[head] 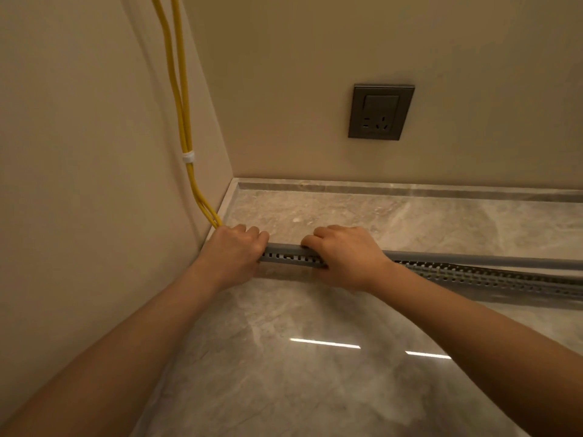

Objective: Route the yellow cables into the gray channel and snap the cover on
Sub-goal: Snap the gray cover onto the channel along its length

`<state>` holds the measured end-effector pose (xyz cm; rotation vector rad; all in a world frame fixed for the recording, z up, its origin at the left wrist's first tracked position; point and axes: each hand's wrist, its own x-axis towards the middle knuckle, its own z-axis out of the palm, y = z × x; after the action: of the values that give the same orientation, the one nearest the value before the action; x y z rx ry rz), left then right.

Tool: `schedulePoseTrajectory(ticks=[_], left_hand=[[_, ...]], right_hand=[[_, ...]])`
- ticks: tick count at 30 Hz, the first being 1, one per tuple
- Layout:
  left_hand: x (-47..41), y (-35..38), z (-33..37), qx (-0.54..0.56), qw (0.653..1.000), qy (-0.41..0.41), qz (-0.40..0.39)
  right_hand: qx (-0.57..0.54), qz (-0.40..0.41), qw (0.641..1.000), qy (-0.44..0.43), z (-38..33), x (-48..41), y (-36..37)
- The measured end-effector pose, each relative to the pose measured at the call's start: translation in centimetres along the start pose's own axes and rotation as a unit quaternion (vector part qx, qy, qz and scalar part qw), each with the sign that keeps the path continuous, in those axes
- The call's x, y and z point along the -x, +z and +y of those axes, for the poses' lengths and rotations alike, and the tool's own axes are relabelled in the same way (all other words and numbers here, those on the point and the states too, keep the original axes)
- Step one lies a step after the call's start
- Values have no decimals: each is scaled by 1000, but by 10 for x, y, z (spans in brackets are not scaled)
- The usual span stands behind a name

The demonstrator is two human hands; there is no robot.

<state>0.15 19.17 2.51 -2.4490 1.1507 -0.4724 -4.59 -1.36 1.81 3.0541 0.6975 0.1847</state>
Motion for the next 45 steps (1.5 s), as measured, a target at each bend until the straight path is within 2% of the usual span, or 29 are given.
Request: schedulePoseTrajectory(ticks=[4,10,20,24,28,32,38,43,45], left_hand=[[2,2,-2,14,1000,-14,13],[-2,4,7,56,996,-59,-29],[-58,-21,82,220,974,-1,-46],[-62,-21,84,229,973,0,-41],[-62,-21,84,212,976,5,-43],[-63,-21,79,214,975,-3,-56],[-59,-20,84,228,971,-21,-64],[-50,-29,94,239,971,-28,8],[-50,-34,98,223,974,-26,9]], right_hand=[[-27,9,999,38,28,34,0],[-59,55,995,56,39,66,0],[-101,62,992,40,37,65,-4],[-92,46,994,47,36,63,-4],[-29,29,997,69,33,62,1],[37,90,993,72,35,75,-3],[7,95,994,62,36,77,-4],[1,95,993,71,39,72,-6],[0,82,994,72,40,70,-6]])
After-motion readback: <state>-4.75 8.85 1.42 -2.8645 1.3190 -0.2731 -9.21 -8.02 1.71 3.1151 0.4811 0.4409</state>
